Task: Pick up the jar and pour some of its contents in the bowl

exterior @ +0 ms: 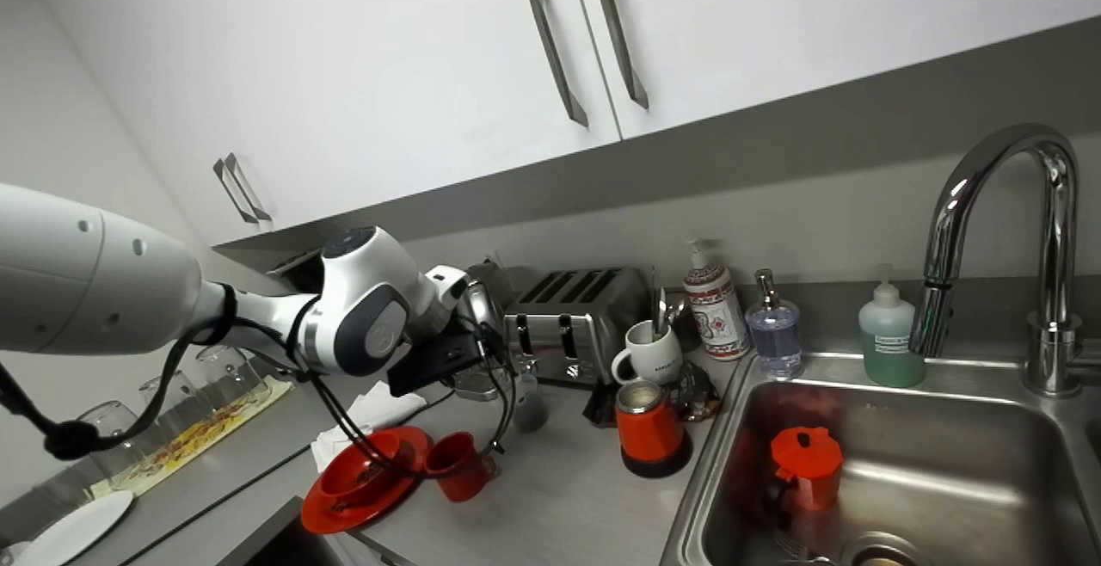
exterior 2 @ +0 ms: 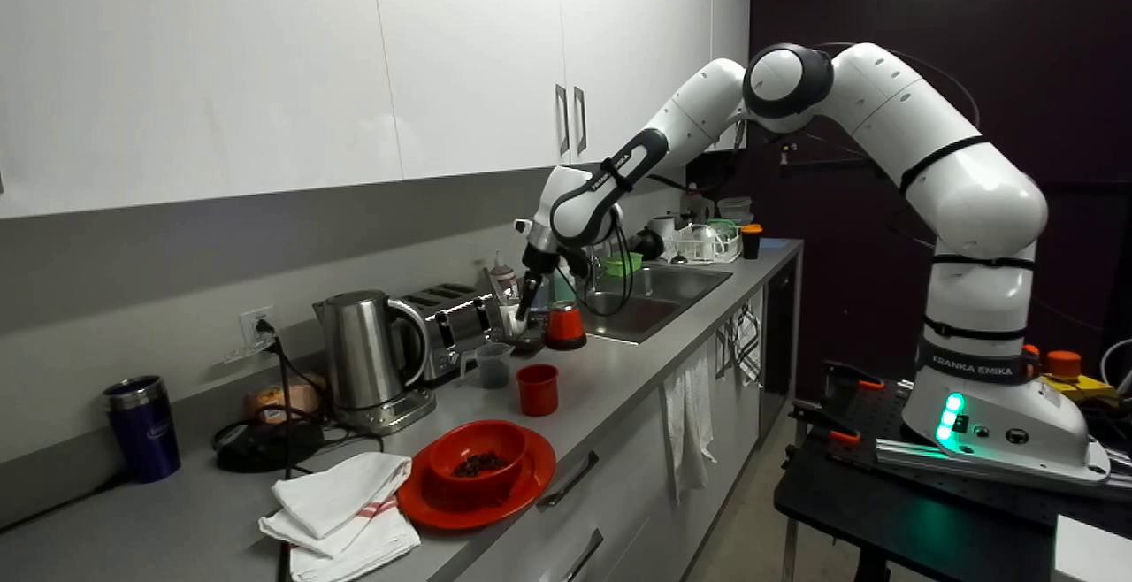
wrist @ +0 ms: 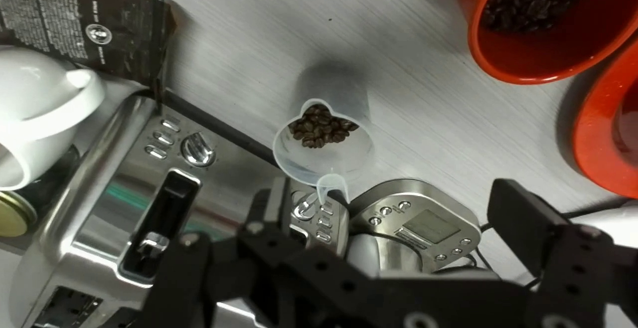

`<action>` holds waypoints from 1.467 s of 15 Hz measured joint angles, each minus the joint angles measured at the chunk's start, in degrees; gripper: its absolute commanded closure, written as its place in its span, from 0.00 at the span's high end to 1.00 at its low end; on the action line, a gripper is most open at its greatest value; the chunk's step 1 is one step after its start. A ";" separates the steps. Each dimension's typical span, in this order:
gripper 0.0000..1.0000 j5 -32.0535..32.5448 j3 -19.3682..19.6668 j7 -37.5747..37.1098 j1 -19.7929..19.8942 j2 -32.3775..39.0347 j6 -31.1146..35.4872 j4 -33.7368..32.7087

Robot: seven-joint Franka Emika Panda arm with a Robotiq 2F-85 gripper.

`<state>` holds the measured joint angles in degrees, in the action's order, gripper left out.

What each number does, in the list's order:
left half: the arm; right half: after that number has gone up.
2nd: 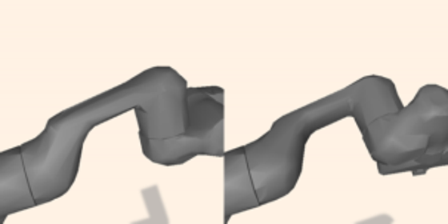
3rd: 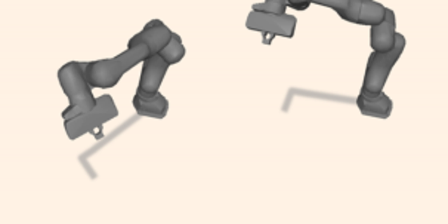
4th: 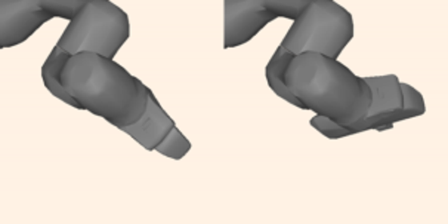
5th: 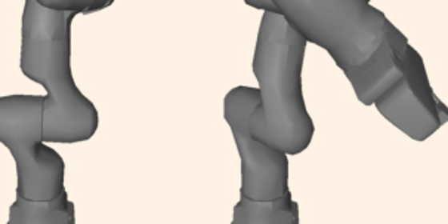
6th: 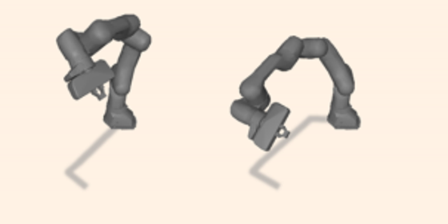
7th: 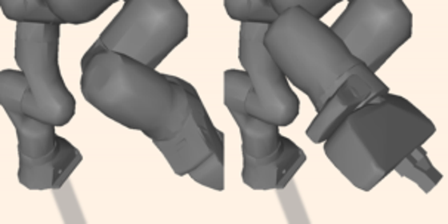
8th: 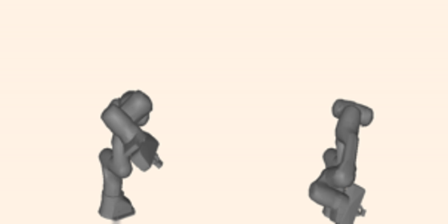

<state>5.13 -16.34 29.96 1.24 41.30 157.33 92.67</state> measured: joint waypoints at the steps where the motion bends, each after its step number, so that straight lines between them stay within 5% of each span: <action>1: 1.00 -0.01 -0.90 0.67 0.42 0.87 -0.22 -0.44; 9: 1.00 0.19 -2.38 3.60 -0.71 3.26 -4.48 -8.42; 22: 1.00 -0.91 0.08 3.22 -5.88 17.63 -21.79 -37.52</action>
<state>4.22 -16.27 33.18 -4.63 58.94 135.54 55.14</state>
